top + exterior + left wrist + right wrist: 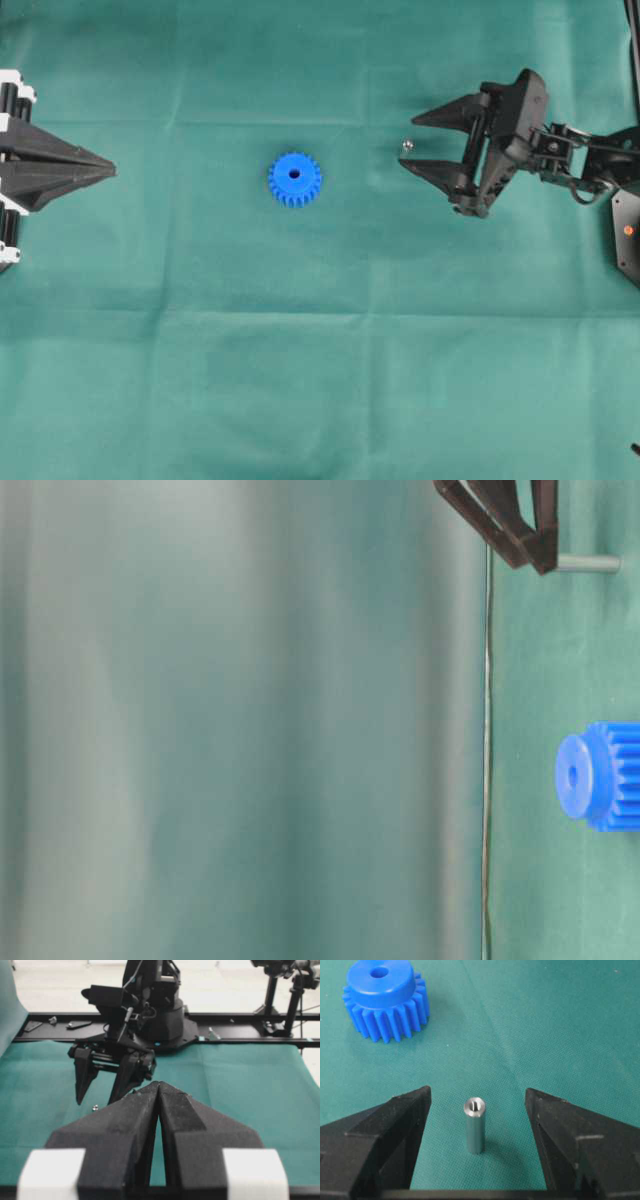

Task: Insert the shaft placed at a random location into the center hole of the small gear at another random location.
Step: 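Move the right gripper left and lower it over the silver shaft, then close the right gripper on the shaft and lift it upright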

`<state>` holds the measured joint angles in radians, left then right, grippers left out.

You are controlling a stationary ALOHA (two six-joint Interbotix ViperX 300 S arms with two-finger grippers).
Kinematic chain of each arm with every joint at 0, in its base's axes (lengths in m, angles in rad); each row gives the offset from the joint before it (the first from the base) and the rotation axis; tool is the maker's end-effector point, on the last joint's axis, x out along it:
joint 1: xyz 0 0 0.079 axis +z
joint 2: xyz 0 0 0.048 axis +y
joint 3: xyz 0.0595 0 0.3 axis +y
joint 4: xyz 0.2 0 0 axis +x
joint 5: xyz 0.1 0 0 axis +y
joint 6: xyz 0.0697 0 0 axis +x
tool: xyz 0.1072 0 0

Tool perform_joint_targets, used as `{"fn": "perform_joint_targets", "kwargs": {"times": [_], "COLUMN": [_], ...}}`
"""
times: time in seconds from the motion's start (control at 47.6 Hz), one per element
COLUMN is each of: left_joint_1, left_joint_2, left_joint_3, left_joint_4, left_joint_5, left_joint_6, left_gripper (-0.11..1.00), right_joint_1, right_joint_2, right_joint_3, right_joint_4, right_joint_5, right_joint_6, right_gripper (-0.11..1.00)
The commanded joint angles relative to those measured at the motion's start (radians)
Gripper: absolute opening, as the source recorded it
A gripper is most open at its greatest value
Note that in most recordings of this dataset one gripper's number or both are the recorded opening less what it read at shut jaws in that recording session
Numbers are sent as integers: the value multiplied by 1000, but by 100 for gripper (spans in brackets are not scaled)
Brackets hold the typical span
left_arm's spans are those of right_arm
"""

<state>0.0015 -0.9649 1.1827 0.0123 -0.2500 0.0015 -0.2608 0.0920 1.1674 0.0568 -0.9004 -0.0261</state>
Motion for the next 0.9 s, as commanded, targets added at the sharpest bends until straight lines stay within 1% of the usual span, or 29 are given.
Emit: {"fn": "perform_joint_targets", "kwargs": {"times": [0.0,0.126,0.21,0.273,0.441,0.462,0.735,0.883], "left_joint_1": [0,0,0,0,2,0,0,0], "left_joint_2": [9,9,9,9,9,9,5,5], "left_joint_3": [-21,-21,-21,-21,-21,-21,-21,-23], "left_joint_4": [3,3,3,3,3,3,3,3], "left_joint_5": [-2,8,11,11,14,14,18,18], "left_joint_6": [0,0,0,0,0,0,-2,-2], "left_gripper": [0,0,0,0,0,0,0,0], "right_joint_1": [-5,-5,-5,-5,-5,-5,-5,-5], "right_joint_2": [5,12,12,14,12,12,12,-28], "right_joint_3": [-23,-25,-23,-23,-25,-25,-28,-34], "right_joint_4": [3,9,9,9,0,0,-2,-2], "right_joint_5": [-15,-12,-11,-9,-6,-5,2,31], "right_joint_6": [-11,-9,-9,-9,-11,-11,-9,-9], "right_gripper": [80,78,72,61,16,13,12,12]}}
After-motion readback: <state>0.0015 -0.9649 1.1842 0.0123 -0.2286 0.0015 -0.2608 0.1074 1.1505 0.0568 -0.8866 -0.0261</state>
